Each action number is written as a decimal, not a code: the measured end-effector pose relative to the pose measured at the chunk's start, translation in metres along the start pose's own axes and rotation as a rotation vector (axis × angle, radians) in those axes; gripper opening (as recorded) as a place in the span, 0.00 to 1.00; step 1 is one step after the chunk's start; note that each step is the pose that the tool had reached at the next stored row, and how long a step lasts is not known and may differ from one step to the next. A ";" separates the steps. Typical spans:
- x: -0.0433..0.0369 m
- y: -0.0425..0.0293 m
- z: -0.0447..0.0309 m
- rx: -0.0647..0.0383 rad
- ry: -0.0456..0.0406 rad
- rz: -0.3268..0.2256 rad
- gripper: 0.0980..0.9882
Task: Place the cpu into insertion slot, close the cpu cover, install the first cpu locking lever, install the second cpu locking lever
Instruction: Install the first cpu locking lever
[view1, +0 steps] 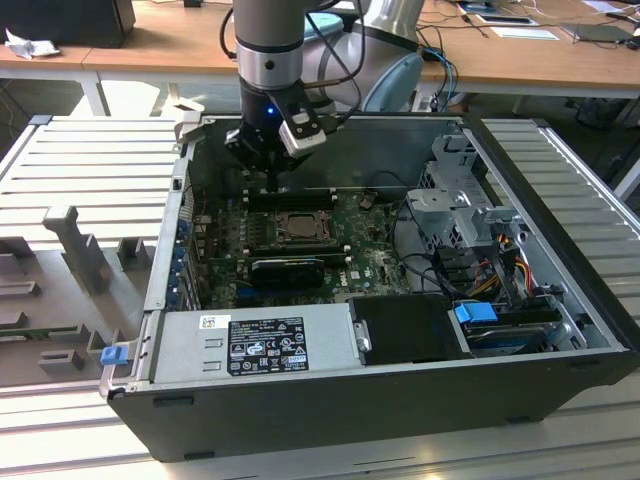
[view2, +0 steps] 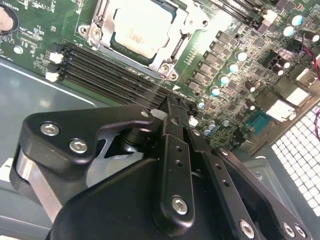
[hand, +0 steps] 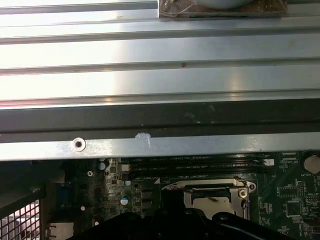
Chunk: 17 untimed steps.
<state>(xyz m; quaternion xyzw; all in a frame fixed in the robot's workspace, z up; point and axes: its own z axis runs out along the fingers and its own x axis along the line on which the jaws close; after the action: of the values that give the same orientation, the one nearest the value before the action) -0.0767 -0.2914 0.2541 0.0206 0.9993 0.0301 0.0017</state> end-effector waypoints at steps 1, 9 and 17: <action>-0.0006 0.0000 0.0001 0.000 0.0000 0.000 0.01; -0.0084 0.0001 0.0031 -0.004 0.0001 0.000 0.01; -0.0112 -0.0014 0.0077 -0.038 0.0016 0.000 0.01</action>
<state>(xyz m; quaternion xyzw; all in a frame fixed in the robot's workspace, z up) -0.0655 -0.2928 0.2463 0.0204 0.9986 0.0491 0.0012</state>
